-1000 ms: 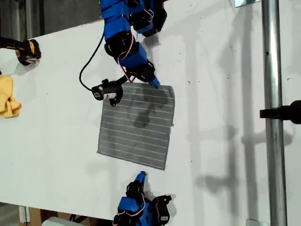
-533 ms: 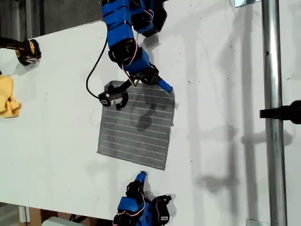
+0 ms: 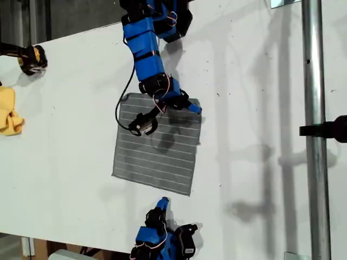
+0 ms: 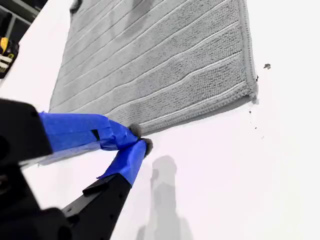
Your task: Grasp corners of a towel and fold twice.
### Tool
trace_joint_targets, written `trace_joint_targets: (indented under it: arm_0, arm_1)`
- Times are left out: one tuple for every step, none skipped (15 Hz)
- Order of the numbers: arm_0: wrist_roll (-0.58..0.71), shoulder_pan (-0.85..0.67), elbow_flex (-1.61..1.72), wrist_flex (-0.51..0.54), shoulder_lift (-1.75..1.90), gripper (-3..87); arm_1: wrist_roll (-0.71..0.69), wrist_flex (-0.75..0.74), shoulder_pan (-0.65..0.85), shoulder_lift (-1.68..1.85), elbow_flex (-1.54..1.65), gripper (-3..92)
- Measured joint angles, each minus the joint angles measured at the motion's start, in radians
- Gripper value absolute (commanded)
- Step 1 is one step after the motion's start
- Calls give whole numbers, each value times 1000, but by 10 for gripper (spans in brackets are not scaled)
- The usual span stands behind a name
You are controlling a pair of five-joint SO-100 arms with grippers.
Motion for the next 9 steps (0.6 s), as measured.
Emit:
trace_joint_targets:
  arm_0:
    - [0,0,0,0,0,-13]
    - [0,0,0,0,0,-13]
    - [0,0,0,0,0,-12]
    - [3,0,0,0,0,-12]
    - [9,0,0,0,0,-12]
    - [11,0,0,0,0,-12]
    - [11,0,0,0,0,-12]
    - [12,0,0,0,0,-11]
    - [12,0,0,0,0,-11]
  arm_1:
    - [23,-17,0,-26,15,337]
    - [40,-31,0,-54,28,333]
    - [52,-41,0,-75,32,328]
    - [58,-51,2,-84,40,319]
    - [63,-57,5,-97,40,317]
    - [64,-61,9,-106,40,316]
    - [66,-67,15,-124,40,313]
    - [66,-74,21,-143,40,310]
    - [66,-77,31,-161,40,310]
